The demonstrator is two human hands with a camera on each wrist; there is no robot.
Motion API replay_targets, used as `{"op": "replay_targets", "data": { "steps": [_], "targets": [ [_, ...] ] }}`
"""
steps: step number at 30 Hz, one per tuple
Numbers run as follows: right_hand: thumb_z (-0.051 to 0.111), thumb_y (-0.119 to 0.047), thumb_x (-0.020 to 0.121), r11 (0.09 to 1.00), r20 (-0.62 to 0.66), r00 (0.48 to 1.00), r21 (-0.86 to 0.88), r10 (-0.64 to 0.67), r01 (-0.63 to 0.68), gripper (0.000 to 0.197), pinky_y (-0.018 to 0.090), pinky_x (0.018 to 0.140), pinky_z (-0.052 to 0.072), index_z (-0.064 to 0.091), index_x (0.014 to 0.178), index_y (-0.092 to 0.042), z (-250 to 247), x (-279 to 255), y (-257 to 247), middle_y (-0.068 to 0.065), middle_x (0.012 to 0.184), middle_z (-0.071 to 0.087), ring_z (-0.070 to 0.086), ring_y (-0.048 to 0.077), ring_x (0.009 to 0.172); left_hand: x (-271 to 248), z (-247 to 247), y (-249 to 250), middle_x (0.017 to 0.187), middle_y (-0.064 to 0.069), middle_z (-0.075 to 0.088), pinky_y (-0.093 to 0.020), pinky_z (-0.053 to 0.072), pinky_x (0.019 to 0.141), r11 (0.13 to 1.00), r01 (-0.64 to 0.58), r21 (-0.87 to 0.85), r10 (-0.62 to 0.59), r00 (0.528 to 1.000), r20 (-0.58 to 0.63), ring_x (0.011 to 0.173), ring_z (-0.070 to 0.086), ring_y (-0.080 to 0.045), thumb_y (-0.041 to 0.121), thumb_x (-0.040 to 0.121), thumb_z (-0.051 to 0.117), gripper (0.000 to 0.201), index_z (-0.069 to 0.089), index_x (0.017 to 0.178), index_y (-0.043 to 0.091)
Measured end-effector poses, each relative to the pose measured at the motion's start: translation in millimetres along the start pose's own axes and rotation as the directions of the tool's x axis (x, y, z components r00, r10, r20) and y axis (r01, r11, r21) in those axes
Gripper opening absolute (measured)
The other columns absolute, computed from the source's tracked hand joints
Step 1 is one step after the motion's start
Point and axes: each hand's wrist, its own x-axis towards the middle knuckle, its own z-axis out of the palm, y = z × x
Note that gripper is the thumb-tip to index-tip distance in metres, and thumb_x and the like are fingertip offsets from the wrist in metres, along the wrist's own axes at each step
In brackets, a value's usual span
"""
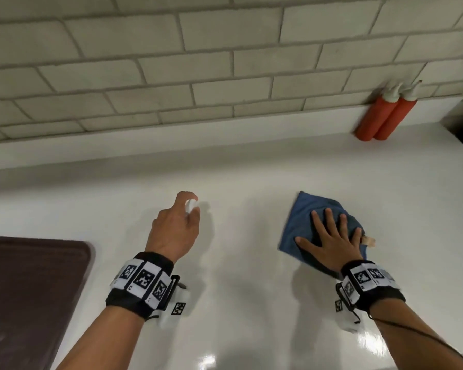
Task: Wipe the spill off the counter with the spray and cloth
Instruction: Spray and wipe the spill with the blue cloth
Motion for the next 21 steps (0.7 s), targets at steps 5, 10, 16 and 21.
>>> {"op": "replay_targets", "data": {
  "steps": [5, 10, 16, 21],
  "targets": [
    [0.020, -0.086, 0.078, 0.993, 0.032, 0.994, -0.053, -0.108, 0.110, 0.093, 0.068, 0.112, -0.007, -0.009, 0.152, -0.038, -25, 65, -89, 0.002, 0.161, -0.022, -0.020, 0.038, 0.145, -31, -36, -58, 0.071, -0.008, 0.069, -0.037, 0.050, 0.073, 0.989, 0.123, -0.080, -0.124, 0.992, -0.001, 0.067, 0.064, -0.021, 0.034, 0.100, 0.049, 0.045, 0.037, 0.143, 0.045],
    [0.020, -0.085, 0.080, 0.956, 0.052, 0.962, -0.114, -0.267, 0.271, 0.092, 0.069, 0.110, -0.007, -0.009, 0.153, -0.036, -17, 84, -220, 0.003, 0.161, -0.020, -0.019, 0.039, 0.145, -51, -60, -102, 0.074, -0.009, 0.070, -0.034, 0.047, 0.071, 0.976, 0.182, -0.118, -0.192, 0.979, -0.070, 0.068, 0.063, -0.018, 0.031, 0.101, 0.051, 0.048, 0.038, 0.145, 0.042],
    [0.022, -0.083, 0.082, 0.840, 0.105, 0.852, -0.143, -0.513, 0.524, 0.092, 0.070, 0.108, -0.013, -0.008, 0.153, -0.034, 33, 31, -338, 0.003, 0.161, -0.022, -0.025, 0.038, 0.144, -64, -81, -139, 0.081, -0.013, 0.071, -0.038, 0.050, 0.077, 0.959, 0.221, -0.179, -0.235, 0.970, -0.062, 0.075, 0.064, -0.022, 0.032, 0.100, 0.052, 0.048, 0.038, 0.145, 0.044],
    [0.018, -0.079, 0.085, 0.796, 0.002, 0.805, -0.148, -0.594, 0.587, 0.083, 0.065, 0.110, -0.014, -0.005, 0.153, -0.037, 80, -43, -307, 0.000, 0.162, -0.016, -0.017, 0.035, 0.147, -56, -90, -149, 0.090, -0.012, 0.072, -0.034, 0.041, 0.080, 0.957, 0.195, -0.216, -0.213, 0.975, -0.062, 0.089, 0.058, -0.021, 0.036, 0.100, 0.051, 0.047, 0.037, 0.143, 0.049]
  ]
}}
